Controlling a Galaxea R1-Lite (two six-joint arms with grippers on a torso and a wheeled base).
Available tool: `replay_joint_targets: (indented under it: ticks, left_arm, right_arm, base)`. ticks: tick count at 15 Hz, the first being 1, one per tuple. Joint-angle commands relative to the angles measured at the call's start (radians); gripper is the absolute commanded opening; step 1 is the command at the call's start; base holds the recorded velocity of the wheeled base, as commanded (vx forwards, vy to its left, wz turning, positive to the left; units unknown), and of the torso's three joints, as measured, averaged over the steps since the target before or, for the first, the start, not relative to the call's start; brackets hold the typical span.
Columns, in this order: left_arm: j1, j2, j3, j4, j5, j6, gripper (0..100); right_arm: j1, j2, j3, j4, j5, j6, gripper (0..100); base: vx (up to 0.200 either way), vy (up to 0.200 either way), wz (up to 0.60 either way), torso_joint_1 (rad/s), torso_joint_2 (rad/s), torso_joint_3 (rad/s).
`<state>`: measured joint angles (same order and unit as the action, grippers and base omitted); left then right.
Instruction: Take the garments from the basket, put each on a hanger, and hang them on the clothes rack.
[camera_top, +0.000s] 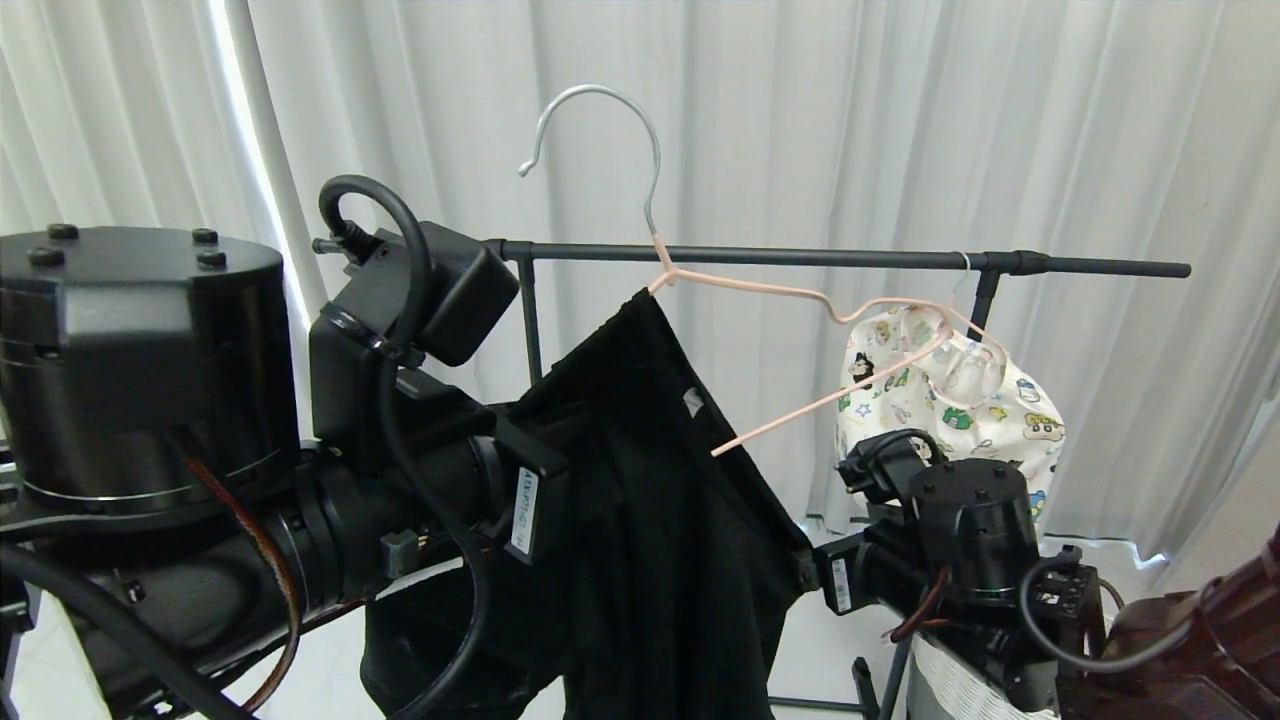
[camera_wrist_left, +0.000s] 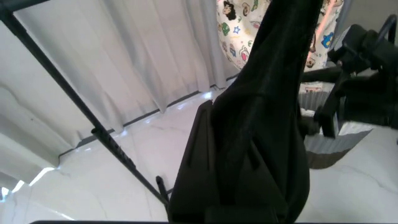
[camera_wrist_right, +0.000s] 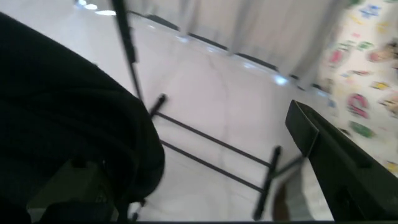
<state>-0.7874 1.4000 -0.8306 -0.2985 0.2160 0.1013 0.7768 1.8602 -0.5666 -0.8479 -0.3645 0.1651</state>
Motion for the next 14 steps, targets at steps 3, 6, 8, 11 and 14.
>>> replay_joint_targets:
  ticks: [3, 6, 8, 11, 14]
  left_arm:
    - [0.024, -0.010, 0.045, -0.002, 0.002, 0.011, 0]
    - [0.063, -0.038, 0.131, -0.002, 0.000, 0.077, 0]
    - [0.068, -0.052, 0.189, -0.014, 0.000, 0.095, 0]
    - [0.066, -0.058, 0.246, -0.031, 0.000, 0.100, 0]
    - [0.065, -0.055, 0.300, -0.031, -0.001, 0.136, 0]
  right_arm:
    - [-0.116, -0.047, 0.065, 0.000, 0.002, -0.052, 100]
    - [-0.203, -0.082, 0.070, 0.000, 0.015, -0.055, 100]
    - [-0.241, -0.104, 0.070, 0.000, 0.050, -0.064, 100]
    - [-0.260, -0.122, 0.068, 0.000, 0.073, -0.072, 100]
    - [-0.264, -0.157, 0.067, 0.000, 0.114, -0.072, 100]
  base:
    - [0.000, 0.000, 0.00, 0.000, 0.00, 0.000]
    - [0.000, 0.000, 0.00, 0.000, 0.00, 0.000]
    - [0.000, 0.000, 0.00, 0.000, 0.00, 0.000]
    - [0.000, 0.000, 0.00, 0.000, 0.00, 0.000]
    - [0.000, 0.000, 0.00, 0.000, 0.00, 0.000]
